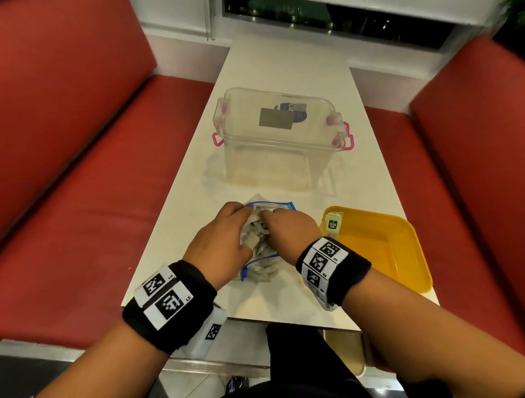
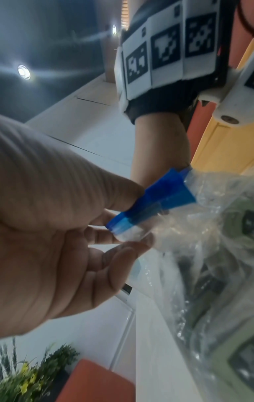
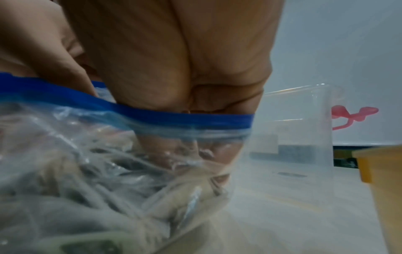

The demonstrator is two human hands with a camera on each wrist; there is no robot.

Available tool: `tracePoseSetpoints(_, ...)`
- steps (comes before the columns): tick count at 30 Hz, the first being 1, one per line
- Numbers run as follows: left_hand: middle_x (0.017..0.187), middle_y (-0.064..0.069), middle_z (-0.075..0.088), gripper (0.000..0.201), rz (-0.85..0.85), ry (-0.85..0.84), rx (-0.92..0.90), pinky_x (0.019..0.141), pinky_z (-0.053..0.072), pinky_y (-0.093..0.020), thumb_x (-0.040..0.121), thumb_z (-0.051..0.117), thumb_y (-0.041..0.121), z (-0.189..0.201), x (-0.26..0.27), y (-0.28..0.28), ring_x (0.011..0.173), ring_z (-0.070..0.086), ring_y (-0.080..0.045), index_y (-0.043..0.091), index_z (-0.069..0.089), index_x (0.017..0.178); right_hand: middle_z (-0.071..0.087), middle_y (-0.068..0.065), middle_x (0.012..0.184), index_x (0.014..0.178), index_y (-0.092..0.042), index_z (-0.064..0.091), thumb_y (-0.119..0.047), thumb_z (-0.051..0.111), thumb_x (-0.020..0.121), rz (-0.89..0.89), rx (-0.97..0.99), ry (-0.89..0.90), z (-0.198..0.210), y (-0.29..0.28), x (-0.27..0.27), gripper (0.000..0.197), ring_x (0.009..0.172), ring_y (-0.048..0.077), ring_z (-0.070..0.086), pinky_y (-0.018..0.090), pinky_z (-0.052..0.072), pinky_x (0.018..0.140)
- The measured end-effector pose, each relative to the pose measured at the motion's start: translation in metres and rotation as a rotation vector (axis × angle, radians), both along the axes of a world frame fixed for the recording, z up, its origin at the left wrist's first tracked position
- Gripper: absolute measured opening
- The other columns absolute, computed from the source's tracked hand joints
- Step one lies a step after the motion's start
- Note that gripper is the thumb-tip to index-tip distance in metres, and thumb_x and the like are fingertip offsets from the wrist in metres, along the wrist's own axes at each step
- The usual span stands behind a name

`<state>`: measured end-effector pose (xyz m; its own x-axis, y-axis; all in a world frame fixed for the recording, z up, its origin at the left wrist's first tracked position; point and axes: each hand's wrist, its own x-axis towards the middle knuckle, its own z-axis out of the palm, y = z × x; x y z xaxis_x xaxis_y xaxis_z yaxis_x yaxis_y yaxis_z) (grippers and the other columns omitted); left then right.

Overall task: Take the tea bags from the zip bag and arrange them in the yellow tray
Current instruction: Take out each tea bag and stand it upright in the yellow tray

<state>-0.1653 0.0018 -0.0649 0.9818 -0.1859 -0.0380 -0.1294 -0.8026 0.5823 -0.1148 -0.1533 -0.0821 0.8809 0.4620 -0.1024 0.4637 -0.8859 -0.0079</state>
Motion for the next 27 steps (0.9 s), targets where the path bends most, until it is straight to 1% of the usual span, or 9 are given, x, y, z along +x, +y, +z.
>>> tracePoseSetpoints(3,0.138,0.005,0.038,0.067,0.000,-0.014,0.002,0.085,0.049,-0.030,0.080,0.062,0.014,0.000,0.002,0.003,0.104,0.059,-0.019,0.020,0.040,0.144,0.053,0.003,0.077,0.098,-0.017,0.057,-0.014,0.047,0.089,0.014,-0.042,0.000,0.009,-0.003,-0.003,0.014,0.078,0.029,0.059,0.031,0.027,0.054)
tracePoseSetpoints(7,0.138,0.004,0.040,0.066,0.010,-0.022,-0.011,0.082,0.046,-0.026,0.081,0.063,0.017,-0.002,0.005,0.006,0.098,0.060,-0.018,0.019,0.041,0.144,0.046,0.000,0.070,0.095,-0.018,0.062,-0.016,0.048,0.088,0.008,-0.024,0.021,0.021,-0.005,-0.004,0.016,0.066,0.027,0.046,0.028,0.017,0.045)
tracePoseSetpoints(10,0.138,0.003,0.039,0.064,0.014,-0.033,-0.008,0.082,0.046,-0.026,0.084,0.061,0.020,-0.002,0.007,0.007,0.094,0.059,-0.017,0.018,0.039,0.144,0.053,0.004,0.071,0.093,-0.017,0.065,-0.017,0.048,0.086,0.026,0.027,0.022,0.036,-0.010,-0.007,0.018,0.067,0.027,0.046,0.030,0.026,0.050)
tracePoseSetpoints(14,0.137,0.005,0.040,0.044,0.024,-0.078,-0.044,0.076,0.046,-0.028,0.096,0.050,0.037,-0.002,0.007,0.009,0.069,0.054,-0.011,0.026,0.047,0.139,0.066,0.009,0.081,0.095,-0.017,0.069,-0.019,0.051,0.086,-0.010,0.182,0.016,0.058,-0.024,-0.011,0.020,0.076,0.028,0.057,0.035,0.045,0.061)
tracePoseSetpoints(17,0.139,0.005,0.038,0.037,0.037,-0.104,-0.176,0.084,0.047,-0.028,0.097,0.042,0.045,0.002,0.008,0.010,0.098,0.059,-0.012,0.033,0.059,0.128,0.070,0.001,0.078,0.095,-0.018,0.074,-0.019,0.058,0.086,-0.091,0.398,0.066,0.070,-0.037,-0.013,0.018,0.065,0.011,0.058,0.030,0.046,0.061)
tracePoseSetpoints(19,0.136,0.004,0.041,0.038,0.071,-0.158,-0.269,0.090,0.043,-0.023,0.097,0.039,0.044,0.007,0.010,0.008,0.115,0.051,-0.010,0.030,0.064,0.122,0.067,-0.008,0.067,0.083,-0.019,0.074,-0.020,0.062,0.084,-0.132,0.500,0.115,0.078,-0.045,-0.013,0.012,0.055,0.002,0.053,0.016,0.033,0.052)
tracePoseSetpoints(22,0.122,0.003,0.048,0.034,0.136,-0.252,-0.413,0.093,0.035,-0.005,0.100,0.040,0.035,0.019,0.012,0.001,0.108,0.048,0.002,0.019,0.066,0.115,0.061,-0.020,0.055,0.071,-0.018,0.074,-0.016,0.063,0.081,-0.168,0.581,0.155,0.090,-0.054,-0.015,0.016,0.050,0.002,0.053,0.014,0.033,0.049)
tracePoseSetpoints(25,0.109,0.002,0.057,0.031,0.165,-0.224,-0.578,0.095,0.048,-0.038,0.102,0.038,0.035,0.027,0.015,-0.011,0.104,0.057,-0.012,0.017,0.064,0.107,0.067,-0.020,0.065,0.073,-0.020,0.075,-0.017,0.061,0.079,-0.175,0.656,0.151,0.104,-0.057,-0.019,0.016,0.059,0.011,0.059,0.025,0.049,0.062)
tracePoseSetpoints(27,0.108,0.000,0.060,0.036,0.158,-0.132,-0.699,0.091,0.049,-0.049,0.098,0.037,0.048,0.031,0.016,-0.022,0.104,0.060,-0.019,0.020,0.059,0.104,0.069,-0.015,0.069,0.074,-0.020,0.075,-0.018,0.060,0.079,-0.171,0.679,0.147,0.109,-0.056,-0.022,0.016,0.063,0.015,0.061,0.031,0.051,0.068)
